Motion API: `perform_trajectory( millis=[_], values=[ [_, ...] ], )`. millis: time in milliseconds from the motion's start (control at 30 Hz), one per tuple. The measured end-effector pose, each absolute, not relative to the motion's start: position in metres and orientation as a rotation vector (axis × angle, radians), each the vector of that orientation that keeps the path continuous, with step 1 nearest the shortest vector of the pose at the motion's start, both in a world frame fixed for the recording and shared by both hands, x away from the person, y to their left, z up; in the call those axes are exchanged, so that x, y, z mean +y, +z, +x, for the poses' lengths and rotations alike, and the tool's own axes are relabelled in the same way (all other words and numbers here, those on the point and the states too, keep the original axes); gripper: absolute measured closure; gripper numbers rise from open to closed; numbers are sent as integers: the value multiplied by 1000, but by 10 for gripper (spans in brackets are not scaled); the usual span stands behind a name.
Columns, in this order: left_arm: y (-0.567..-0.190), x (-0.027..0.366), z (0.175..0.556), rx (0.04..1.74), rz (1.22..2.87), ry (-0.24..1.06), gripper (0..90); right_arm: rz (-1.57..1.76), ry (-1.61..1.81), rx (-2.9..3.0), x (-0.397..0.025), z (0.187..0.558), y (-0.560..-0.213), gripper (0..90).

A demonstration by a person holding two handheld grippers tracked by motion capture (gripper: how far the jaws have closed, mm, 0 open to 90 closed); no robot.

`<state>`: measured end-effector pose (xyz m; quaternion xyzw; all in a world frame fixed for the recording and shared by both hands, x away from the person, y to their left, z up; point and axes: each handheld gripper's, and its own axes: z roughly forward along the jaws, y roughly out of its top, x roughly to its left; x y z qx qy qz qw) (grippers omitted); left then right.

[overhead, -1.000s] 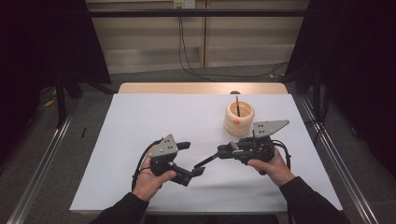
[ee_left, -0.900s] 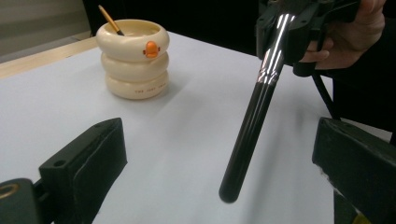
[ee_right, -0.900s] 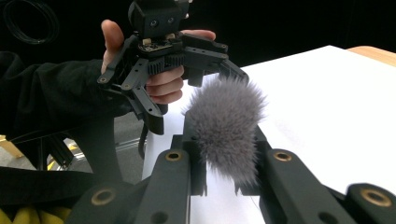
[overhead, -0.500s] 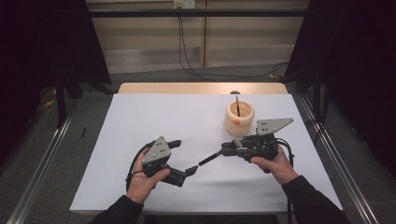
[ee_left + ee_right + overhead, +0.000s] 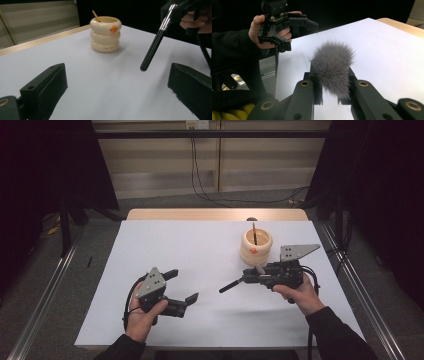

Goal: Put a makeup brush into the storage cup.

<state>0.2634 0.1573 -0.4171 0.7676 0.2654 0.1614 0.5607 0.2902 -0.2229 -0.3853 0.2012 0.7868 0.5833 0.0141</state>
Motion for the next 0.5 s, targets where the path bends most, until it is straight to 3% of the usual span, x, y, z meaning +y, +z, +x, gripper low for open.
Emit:
perform_trajectory(
  millis=[500],
  values=[
    [-430,187,247,695,1776,427,22,672,1757,2448,-231,293,-386,773]
  ],
)
